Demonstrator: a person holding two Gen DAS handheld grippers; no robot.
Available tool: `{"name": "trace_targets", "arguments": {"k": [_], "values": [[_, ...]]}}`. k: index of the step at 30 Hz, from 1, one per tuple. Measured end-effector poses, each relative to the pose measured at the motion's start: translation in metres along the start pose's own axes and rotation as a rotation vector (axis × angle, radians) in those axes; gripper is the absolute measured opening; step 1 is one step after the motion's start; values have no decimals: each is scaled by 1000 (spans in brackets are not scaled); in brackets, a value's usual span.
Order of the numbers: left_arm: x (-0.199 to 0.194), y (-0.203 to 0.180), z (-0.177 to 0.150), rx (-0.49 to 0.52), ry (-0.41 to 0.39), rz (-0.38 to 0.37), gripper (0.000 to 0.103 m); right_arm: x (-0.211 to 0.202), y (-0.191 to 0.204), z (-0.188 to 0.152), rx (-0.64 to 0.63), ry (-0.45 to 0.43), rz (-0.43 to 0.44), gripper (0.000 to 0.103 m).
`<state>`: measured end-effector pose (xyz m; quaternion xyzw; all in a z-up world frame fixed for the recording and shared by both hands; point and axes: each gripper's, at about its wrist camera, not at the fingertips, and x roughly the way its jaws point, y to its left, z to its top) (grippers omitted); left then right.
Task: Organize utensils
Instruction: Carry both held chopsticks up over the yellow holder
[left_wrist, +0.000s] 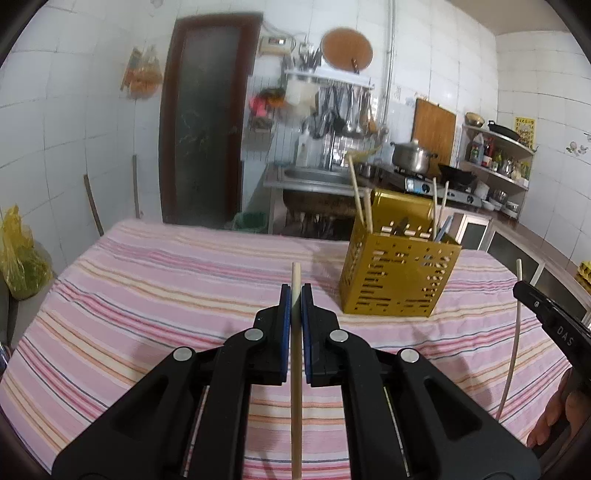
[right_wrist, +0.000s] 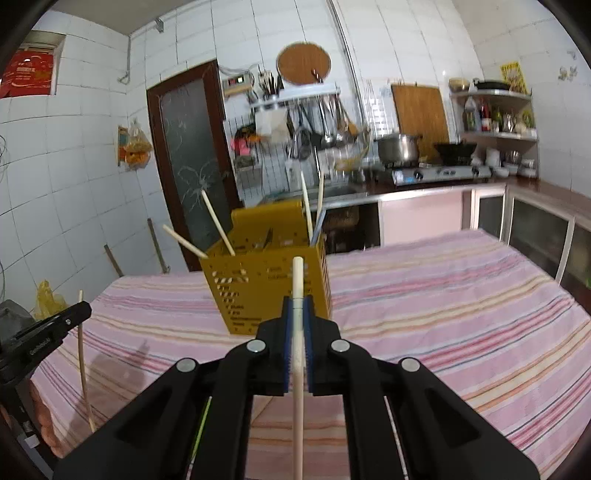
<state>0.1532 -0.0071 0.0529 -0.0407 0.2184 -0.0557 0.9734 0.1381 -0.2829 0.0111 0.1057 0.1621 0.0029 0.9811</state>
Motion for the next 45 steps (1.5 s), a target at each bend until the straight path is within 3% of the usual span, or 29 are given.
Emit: {"name": "trace_targets", "arguments": {"k": [17, 36, 45], "values": [[-39, 1, 6, 10, -163, -13, 4, -37, 19, 9, -87, -188, -53, 6], [-38, -5, 10, 24, -168, -20, 4, -38, 21, 9, -86, -185, -52, 6], [-35, -14, 40, 31, -189, -29, 4, -27, 12, 37, -42, -151, -25, 6]]}}
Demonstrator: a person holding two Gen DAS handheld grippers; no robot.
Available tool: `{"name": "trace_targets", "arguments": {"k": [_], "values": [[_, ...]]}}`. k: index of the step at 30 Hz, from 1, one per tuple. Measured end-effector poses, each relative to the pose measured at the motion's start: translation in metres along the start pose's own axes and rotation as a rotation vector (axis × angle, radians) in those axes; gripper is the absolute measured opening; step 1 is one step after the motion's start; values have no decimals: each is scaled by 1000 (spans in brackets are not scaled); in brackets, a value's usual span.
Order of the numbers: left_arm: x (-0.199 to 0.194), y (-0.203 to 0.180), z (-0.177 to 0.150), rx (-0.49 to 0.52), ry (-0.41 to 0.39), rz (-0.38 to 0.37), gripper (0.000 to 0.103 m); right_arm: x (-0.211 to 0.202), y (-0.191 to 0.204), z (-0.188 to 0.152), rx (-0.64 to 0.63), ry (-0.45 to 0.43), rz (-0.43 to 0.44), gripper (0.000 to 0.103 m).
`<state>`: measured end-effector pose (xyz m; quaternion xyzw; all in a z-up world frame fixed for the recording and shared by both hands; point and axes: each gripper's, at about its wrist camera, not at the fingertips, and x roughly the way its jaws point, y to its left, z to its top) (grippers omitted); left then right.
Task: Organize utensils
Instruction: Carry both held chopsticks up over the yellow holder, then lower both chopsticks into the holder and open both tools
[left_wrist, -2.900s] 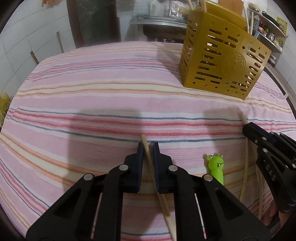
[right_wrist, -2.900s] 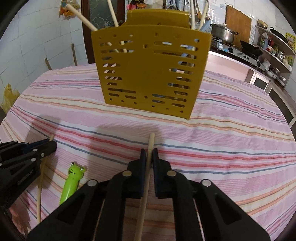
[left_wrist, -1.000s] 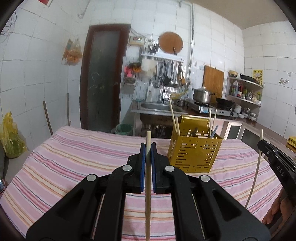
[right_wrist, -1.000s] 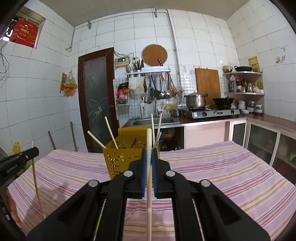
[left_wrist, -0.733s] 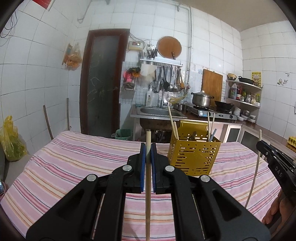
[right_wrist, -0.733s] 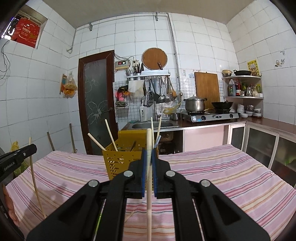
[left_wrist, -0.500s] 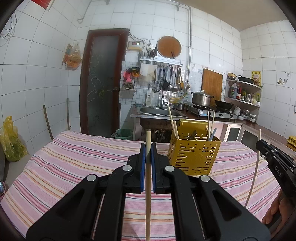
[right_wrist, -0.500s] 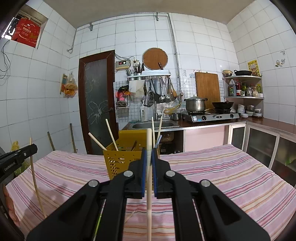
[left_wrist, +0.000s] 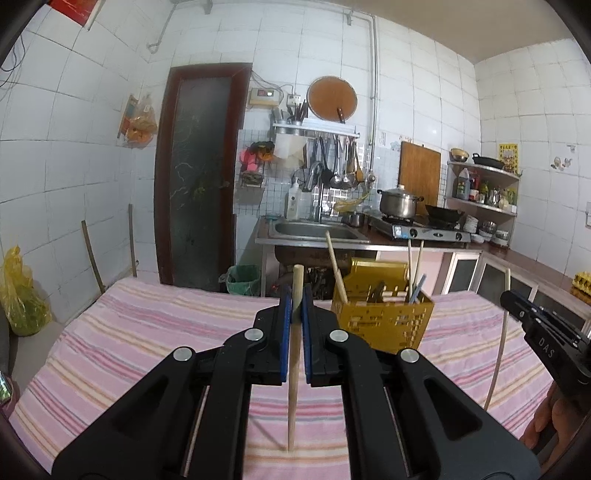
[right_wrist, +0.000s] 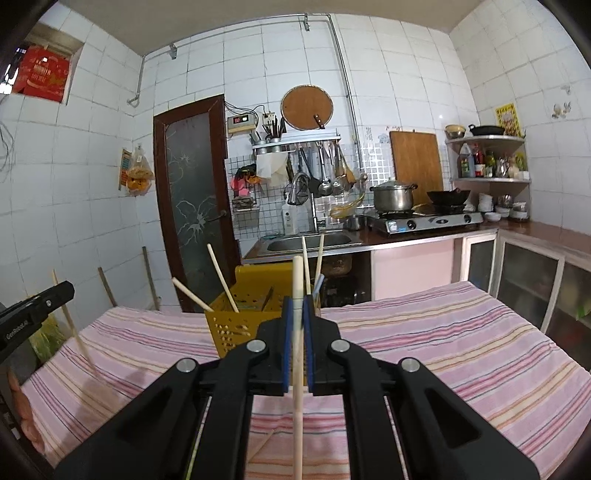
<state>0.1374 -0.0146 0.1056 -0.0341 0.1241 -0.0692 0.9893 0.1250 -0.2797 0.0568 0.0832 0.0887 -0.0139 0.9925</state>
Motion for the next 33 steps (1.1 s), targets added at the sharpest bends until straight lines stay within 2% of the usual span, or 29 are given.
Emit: {"name": "trace_targets", "arguments": {"k": [12, 21, 27, 33], "values": [[22, -23, 61, -4, -60, -85, 4, 23, -16, 68, 18, -65, -4, 6], [66, -57, 107, -23, -142, -148, 4, 67, -9, 117, 31, -165, 19, 6], [104, -77, 131, -8, -213, -151, 4, 106, -6, 132, 32, -206, 18, 6], [159, -85, 118, 12, -186, -137, 4, 144, -7, 125, 19, -235, 28, 6]]}}
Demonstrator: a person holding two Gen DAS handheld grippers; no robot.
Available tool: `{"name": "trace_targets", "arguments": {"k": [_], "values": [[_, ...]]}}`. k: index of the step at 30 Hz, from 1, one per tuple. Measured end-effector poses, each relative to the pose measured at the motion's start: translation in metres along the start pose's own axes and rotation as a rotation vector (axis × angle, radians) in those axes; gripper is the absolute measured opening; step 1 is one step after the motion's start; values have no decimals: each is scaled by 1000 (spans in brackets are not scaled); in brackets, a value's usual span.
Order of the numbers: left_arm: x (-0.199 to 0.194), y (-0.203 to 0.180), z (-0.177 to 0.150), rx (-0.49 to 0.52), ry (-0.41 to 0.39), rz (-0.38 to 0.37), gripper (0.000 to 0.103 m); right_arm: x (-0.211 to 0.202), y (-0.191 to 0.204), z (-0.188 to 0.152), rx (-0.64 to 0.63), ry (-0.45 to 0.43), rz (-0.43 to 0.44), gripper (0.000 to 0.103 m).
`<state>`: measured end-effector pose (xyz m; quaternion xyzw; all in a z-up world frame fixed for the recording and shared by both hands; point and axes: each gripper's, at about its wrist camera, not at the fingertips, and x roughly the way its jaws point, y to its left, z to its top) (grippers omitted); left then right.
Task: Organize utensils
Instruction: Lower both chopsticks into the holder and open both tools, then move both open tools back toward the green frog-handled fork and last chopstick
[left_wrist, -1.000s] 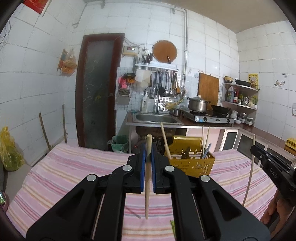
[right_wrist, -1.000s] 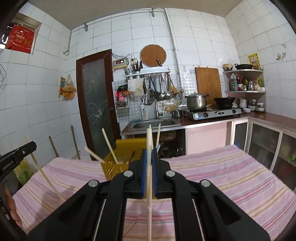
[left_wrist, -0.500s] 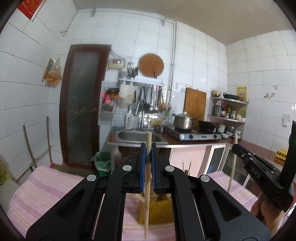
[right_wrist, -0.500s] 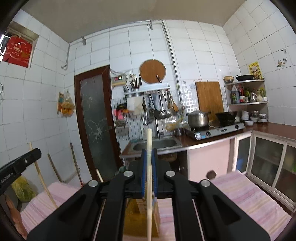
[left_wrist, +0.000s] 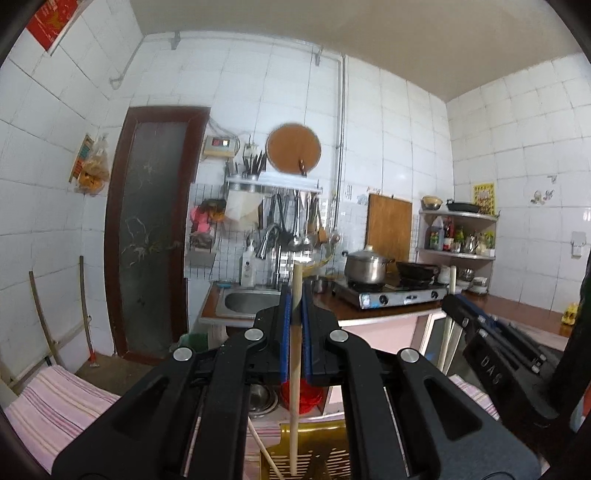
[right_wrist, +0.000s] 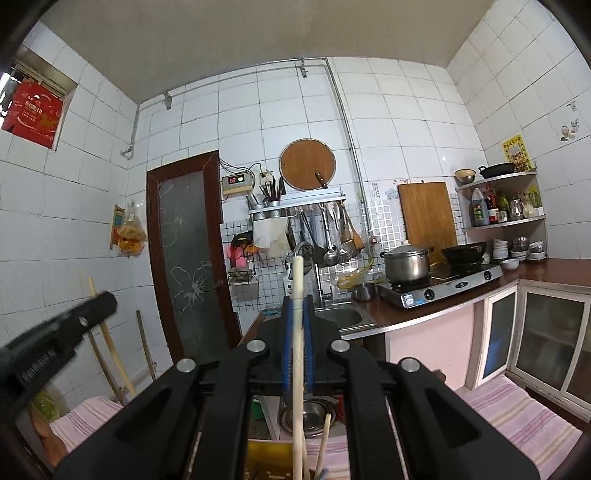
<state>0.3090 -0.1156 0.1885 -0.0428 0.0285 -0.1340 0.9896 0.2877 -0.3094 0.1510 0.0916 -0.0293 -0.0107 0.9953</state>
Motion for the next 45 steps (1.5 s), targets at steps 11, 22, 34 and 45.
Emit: {"name": "trace_targets", "arguments": {"k": [11, 22, 34, 45], "values": [[30, 23, -60, -22, 142, 41, 4, 13, 0, -58, -54, 104, 2, 7], [-56, 61, -41, -97, 206, 104, 97, -65, -3, -35, -86, 197, -127, 74], [-121, 115, -113, -108, 432, 234, 98, -124, 13, -104, -89, 438, -143, 87], [-130, 122, -187, -66, 564, 263, 98, -131, 30, -177, -110, 593, -161, 93]]}}
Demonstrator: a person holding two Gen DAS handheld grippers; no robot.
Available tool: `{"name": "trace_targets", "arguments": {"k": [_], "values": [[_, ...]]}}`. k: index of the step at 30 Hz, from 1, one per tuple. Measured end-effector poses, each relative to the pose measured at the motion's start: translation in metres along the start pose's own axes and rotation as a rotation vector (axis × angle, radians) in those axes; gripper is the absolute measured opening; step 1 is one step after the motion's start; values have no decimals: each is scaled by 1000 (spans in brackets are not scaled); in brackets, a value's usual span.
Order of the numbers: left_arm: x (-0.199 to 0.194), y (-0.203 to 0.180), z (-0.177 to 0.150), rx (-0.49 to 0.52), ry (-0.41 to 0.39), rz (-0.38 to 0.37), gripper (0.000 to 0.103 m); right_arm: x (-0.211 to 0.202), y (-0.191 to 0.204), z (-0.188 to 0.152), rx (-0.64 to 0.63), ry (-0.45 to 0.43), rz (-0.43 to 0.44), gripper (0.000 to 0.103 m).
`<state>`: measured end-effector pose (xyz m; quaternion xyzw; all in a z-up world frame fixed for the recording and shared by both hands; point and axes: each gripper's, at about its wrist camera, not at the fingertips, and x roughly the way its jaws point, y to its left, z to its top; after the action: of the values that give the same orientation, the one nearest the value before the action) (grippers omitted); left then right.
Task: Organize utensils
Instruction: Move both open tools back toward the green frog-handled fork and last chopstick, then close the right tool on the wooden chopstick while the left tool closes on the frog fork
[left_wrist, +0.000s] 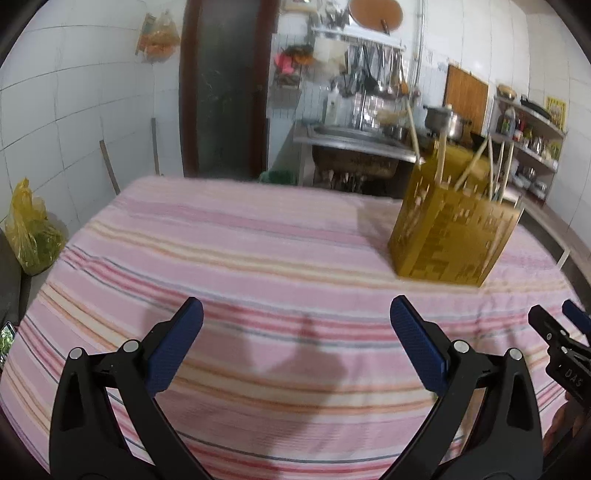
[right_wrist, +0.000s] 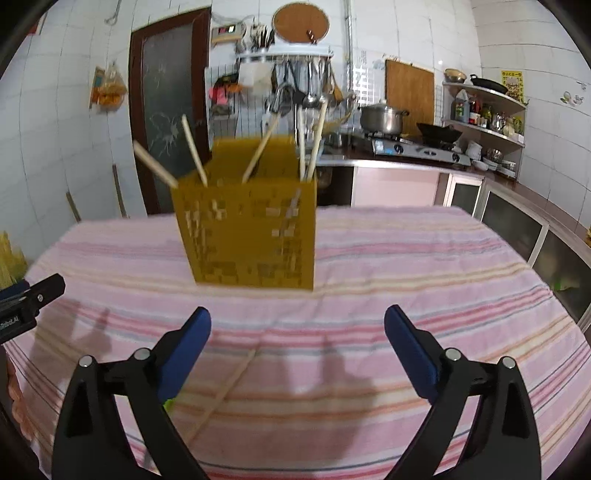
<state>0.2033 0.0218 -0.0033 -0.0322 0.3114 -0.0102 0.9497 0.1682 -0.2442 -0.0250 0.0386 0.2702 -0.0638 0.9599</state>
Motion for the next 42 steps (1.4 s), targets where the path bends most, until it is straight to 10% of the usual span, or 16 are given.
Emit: {"name": "trace_targets", "arguments": {"k": [22, 35, 42], "values": [[21, -34, -33, 158, 117, 37, 98, 31, 21, -29, -45, 196, 2, 92], [24, -30, -35, 142, 144, 31, 98, 55, 56, -30, -94, 334, 33, 26], [21, -32, -36, 123, 146, 5, 98, 50, 46, -25, -119, 356, 52, 6]]}}
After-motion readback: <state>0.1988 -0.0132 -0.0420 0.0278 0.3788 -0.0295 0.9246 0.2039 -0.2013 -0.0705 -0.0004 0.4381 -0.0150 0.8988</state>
